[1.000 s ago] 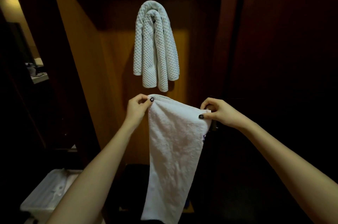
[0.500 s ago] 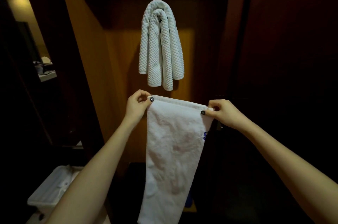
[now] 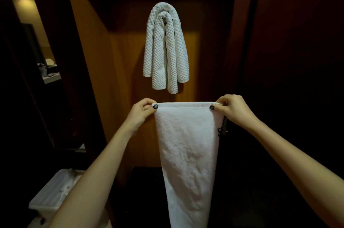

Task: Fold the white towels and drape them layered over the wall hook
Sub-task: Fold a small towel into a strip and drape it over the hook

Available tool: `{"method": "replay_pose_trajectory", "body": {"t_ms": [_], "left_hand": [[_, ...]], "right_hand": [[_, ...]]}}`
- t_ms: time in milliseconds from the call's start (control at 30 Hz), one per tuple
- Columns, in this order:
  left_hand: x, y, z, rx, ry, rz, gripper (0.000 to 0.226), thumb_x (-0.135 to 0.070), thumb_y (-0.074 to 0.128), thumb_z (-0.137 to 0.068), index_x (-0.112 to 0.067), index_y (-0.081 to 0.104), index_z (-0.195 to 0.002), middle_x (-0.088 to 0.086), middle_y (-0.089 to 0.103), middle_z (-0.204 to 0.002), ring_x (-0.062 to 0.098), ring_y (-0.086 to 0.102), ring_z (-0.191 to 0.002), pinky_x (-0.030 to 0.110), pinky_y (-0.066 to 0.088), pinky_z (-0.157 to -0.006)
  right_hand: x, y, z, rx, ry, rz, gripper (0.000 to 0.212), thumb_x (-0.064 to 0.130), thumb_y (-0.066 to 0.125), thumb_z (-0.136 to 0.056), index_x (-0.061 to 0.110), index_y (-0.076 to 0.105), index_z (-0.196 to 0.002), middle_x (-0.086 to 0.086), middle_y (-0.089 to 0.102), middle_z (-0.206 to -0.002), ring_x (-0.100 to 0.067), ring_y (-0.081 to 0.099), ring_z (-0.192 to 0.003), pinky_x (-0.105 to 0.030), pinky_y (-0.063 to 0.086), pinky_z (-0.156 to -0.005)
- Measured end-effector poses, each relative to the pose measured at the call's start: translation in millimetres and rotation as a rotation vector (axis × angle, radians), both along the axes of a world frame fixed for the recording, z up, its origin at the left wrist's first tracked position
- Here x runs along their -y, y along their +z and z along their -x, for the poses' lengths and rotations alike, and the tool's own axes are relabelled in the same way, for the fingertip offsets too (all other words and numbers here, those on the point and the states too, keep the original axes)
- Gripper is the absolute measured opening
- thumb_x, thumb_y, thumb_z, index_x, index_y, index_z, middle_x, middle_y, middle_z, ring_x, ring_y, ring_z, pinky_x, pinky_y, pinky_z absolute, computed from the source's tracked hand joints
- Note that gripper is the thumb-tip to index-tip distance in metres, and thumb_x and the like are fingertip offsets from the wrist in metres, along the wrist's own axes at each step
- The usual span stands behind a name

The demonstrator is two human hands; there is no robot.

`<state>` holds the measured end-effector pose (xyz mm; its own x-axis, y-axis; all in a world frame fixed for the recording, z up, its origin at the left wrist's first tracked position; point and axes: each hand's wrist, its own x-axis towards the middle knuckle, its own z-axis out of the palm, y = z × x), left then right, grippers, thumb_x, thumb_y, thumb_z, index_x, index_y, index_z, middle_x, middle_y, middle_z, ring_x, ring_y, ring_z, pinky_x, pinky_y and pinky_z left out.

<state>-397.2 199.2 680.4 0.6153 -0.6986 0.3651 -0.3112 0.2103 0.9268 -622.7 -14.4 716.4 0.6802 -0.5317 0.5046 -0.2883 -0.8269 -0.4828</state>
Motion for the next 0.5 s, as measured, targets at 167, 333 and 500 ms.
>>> {"method": "replay_pose_trajectory", "body": {"t_ms": [167,333,500], "left_hand": [[19.1,9.9,23.4,-0.229,-0.209,0.04,0.016,-0.001,0.052,-0.095,-0.016,0.053,-0.088,-0.006,0.056,-0.067,0.003,0.049,-0.058,0.016,0.041,-0.052],[35.8,14.8,37.1,-0.417,-0.35,0.152,0.014,-0.004,0.047,-0.099,-0.015,0.05,-0.091,-0.006,0.058,-0.068,0.002,0.055,-0.057,0.016,0.05,-0.053],[31.0,16.4,30.3,-0.443,-0.318,0.183,0.01,-0.008,0.049,-0.099,-0.016,0.052,-0.093,-0.003,0.059,-0.07,0.004,0.055,-0.059,0.017,0.049,-0.053]], "right_hand": [[1.7,-0.7,-11.3,-0.093,-0.202,0.047,0.026,0.031,0.065,-0.09,0.015,0.06,-0.071,-0.003,0.06,-0.07,-0.027,0.061,-0.074,-0.039,0.046,-0.06],[-4.4,-2.9,-17.9,-0.141,-0.249,0.056,0.014,0.031,0.06,-0.093,0.021,0.065,-0.086,-0.001,0.063,-0.079,-0.027,0.063,-0.079,-0.036,0.049,-0.067],[-3.8,4.1,-9.5,0.033,0.013,-0.291,0.012,0.021,0.064,-0.094,0.016,0.069,-0.085,0.003,0.064,-0.059,-0.014,0.063,-0.055,-0.024,0.049,-0.059]]}}
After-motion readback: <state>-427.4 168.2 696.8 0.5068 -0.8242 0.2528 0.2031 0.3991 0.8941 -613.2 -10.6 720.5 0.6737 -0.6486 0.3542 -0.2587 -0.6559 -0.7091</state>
